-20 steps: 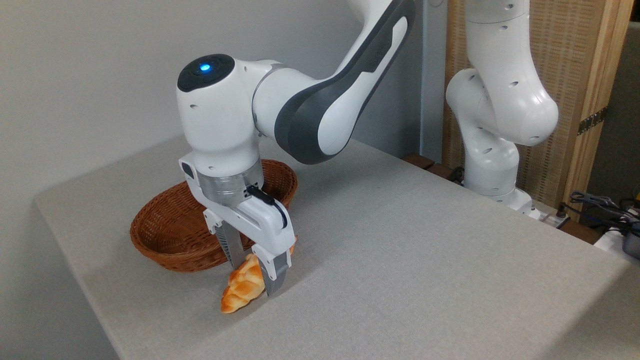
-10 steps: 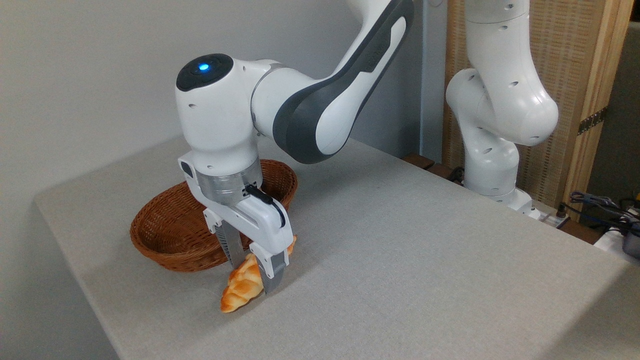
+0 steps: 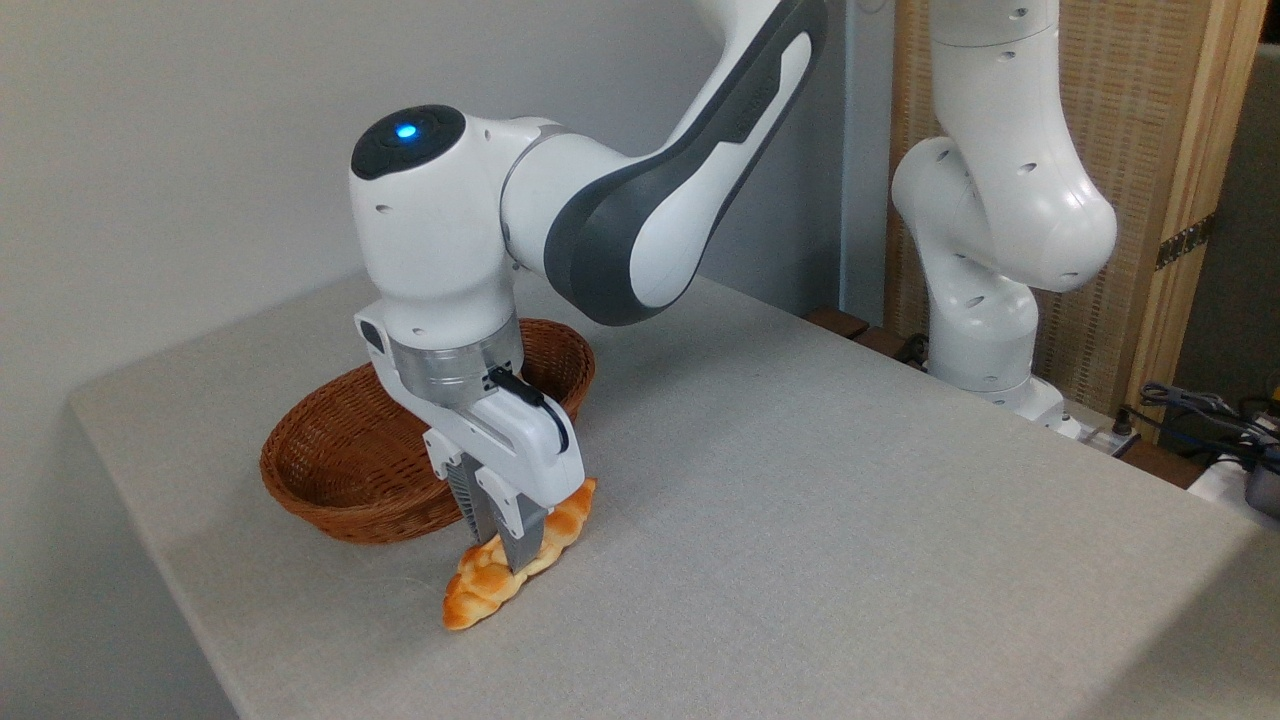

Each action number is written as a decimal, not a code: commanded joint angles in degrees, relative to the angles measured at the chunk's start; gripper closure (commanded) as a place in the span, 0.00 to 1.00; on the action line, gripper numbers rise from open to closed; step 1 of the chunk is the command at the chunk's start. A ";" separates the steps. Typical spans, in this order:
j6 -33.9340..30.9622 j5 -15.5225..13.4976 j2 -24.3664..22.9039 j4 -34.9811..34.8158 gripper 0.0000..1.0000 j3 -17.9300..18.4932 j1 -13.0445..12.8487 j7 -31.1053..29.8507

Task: Put bread into the basket
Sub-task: 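Lift the roll and carry it over the wicker basket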

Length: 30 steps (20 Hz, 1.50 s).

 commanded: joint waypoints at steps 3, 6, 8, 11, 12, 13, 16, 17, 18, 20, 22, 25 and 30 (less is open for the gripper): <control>-2.23 -1.08 -3.11 2.05 0.69 2.32 0.40 0.92; -2.85 -1.43 -3.90 3.63 0.69 2.42 0.40 0.74; -2.85 -3.18 -4.95 4.16 0.69 2.42 0.40 0.65; -3.11 -6.43 -7.32 4.52 0.68 2.15 0.31 0.22; -3.11 -7.05 -7.68 4.60 0.67 1.80 0.23 0.13; -3.11 -7.75 -8.11 4.60 0.67 1.63 0.14 0.13; -3.11 -11.18 -8.91 4.52 0.67 0.93 -0.65 -0.05; -3.11 -11.88 -8.91 4.52 0.66 -0.65 -1.00 -0.49; -3.11 -11.89 -8.82 4.52 0.55 -1.70 -1.00 -0.58; -3.11 -11.89 -8.21 4.52 0.34 -3.90 -1.27 -0.84; -3.03 -11.72 -7.16 4.52 0.02 -5.93 -1.27 -1.02; -3.03 -11.28 -6.36 4.52 0.00 -7.69 -1.27 -0.75; -2.85 -10.84 -5.57 4.52 0.00 -9.09 -1.27 -0.75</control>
